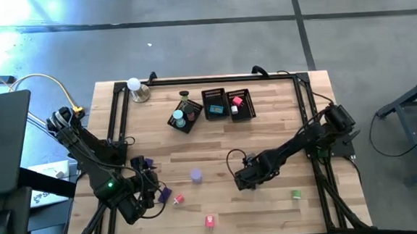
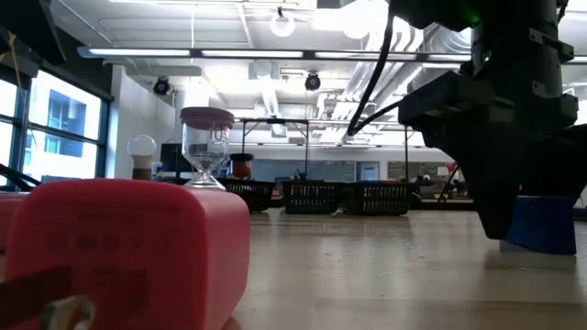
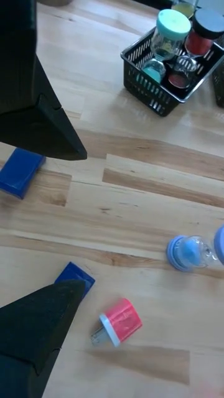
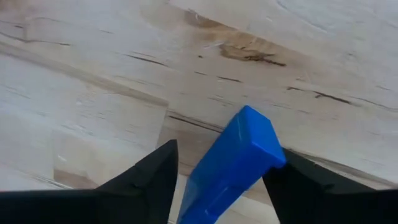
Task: Pick & Place Office items
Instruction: Put the blue digital timer into the middle black bin
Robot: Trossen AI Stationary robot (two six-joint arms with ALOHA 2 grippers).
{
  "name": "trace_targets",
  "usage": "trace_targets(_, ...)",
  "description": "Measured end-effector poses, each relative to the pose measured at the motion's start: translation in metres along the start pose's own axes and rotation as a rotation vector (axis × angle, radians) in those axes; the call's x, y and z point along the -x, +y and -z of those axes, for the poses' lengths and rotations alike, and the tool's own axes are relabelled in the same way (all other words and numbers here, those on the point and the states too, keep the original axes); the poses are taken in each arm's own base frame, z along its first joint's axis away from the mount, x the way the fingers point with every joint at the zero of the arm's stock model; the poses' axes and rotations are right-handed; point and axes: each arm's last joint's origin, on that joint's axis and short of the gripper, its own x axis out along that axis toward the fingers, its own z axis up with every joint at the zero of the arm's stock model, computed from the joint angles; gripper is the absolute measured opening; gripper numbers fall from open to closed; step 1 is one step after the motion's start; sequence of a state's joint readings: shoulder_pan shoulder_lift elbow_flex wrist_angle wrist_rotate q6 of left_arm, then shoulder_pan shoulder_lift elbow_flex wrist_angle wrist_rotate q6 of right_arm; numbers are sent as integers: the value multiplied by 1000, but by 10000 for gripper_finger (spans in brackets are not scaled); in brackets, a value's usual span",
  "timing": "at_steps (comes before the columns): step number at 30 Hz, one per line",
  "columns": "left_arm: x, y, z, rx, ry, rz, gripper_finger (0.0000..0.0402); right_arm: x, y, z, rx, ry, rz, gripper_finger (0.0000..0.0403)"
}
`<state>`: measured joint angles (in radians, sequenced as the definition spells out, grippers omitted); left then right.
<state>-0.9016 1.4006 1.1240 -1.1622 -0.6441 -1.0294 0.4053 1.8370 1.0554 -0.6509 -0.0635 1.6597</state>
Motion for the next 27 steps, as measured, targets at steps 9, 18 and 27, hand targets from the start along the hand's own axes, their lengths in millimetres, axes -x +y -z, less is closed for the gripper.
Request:
trace_targets(9,0,0,0,0,0,0,321,-1,-1,0,105,0,6,97)
trace_targets(18,0,0,0,0,0,0,321,10,6,2,191,-66,-92,35)
trace_targets(27,-1,0,-1,5,-8,-3,321,58,44,-4,401,-225,-287,38)
